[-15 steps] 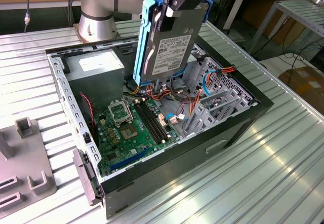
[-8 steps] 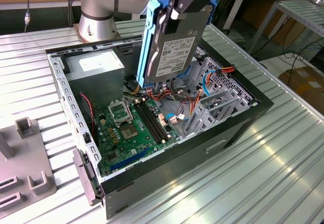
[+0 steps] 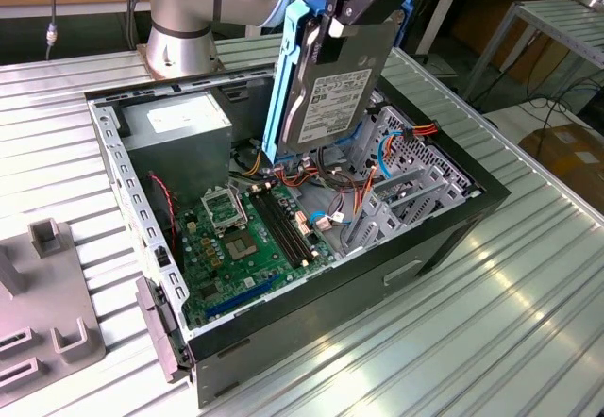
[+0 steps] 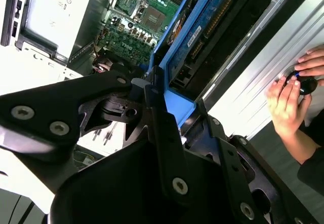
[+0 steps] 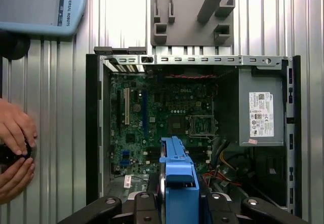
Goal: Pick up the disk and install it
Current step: 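Insert the disk into the insertion slot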
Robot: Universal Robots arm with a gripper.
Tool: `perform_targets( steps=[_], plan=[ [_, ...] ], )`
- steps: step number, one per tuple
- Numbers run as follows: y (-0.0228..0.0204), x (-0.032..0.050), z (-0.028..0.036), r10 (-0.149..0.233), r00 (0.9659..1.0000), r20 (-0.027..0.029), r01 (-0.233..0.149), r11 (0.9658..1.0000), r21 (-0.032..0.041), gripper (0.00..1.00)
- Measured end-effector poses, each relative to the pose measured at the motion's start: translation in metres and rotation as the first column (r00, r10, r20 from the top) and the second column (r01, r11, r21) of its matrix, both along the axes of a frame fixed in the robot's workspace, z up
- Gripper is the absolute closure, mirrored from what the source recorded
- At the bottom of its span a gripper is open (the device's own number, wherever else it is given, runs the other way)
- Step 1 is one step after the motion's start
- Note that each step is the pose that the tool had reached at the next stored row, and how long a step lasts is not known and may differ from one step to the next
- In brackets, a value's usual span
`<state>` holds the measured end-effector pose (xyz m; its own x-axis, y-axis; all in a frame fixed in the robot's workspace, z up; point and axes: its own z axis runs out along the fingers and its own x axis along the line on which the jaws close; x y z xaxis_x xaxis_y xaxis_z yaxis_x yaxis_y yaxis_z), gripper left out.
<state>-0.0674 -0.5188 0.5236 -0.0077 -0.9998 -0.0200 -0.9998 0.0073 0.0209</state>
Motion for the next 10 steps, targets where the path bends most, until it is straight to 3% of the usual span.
perform_targets(
  steps=[6,8,10],
  plan=[
    [-0.0018,0.0005,-0.0001,0.000,1.0000,0.0000,0.000,1.0000,0.0000,0.63],
    [-0.0068,0.0028,-0.0008,-0.001,1.0000,-0.0001,0.001,1.0000,-0.0003,0.63],
    [-0.0079,0.0064,-0.0017,-0.002,1.0000,0.0000,0.002,1.0000,-0.0003,0.63]
  ],
)
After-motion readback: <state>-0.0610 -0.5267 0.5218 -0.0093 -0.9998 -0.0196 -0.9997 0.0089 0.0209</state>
